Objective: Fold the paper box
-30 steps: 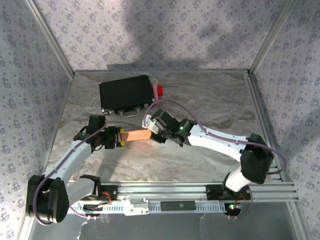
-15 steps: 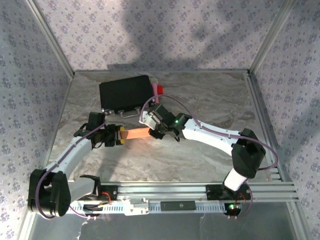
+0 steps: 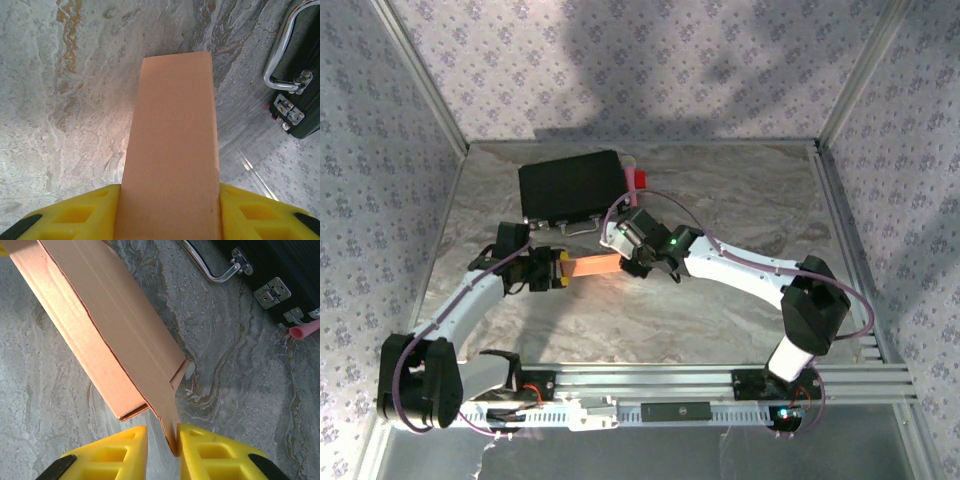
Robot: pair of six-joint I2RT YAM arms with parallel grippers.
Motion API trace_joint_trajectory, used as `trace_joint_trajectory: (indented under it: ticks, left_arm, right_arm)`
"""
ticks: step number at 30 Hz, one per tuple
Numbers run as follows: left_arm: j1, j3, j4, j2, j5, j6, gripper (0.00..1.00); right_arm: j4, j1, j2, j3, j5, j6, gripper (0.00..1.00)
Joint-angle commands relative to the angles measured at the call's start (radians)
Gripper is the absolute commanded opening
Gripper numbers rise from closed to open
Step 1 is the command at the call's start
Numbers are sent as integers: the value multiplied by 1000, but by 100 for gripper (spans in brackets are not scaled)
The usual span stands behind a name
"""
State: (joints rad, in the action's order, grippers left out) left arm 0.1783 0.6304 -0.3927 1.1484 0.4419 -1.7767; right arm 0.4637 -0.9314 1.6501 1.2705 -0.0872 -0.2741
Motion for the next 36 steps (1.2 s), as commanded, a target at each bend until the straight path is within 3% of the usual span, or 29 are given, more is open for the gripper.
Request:
trace_joint_trajectory:
  ticks: [1,10,15,17,20,28,36]
  left_arm:
    - [-7,21,-39,16,-11,14,47]
    - [-7,25,-32,21,-6,19,46]
    - [-6,23,-22,26,-2,20,48]
    - [-7,26,-11,29,7,25,52]
    - [-7,42,3,28,10,69,67]
    - [-31,98,-49,4,7,199,98]
    - [-82,238,-251,-59,-106,546,100]
  right_arm:
    - [29,6,8,7,-14,22,21]
    - [31,4,22,18,-42,50,17]
    - [25,6,27,22,-49,86,8]
    - [28,12,28,28,-42,110,4]
    - [45,26,34,51,-11,148,0]
    - [133,80,91,154,95,174,0]
    - [215,120,145,232,159,209,0]
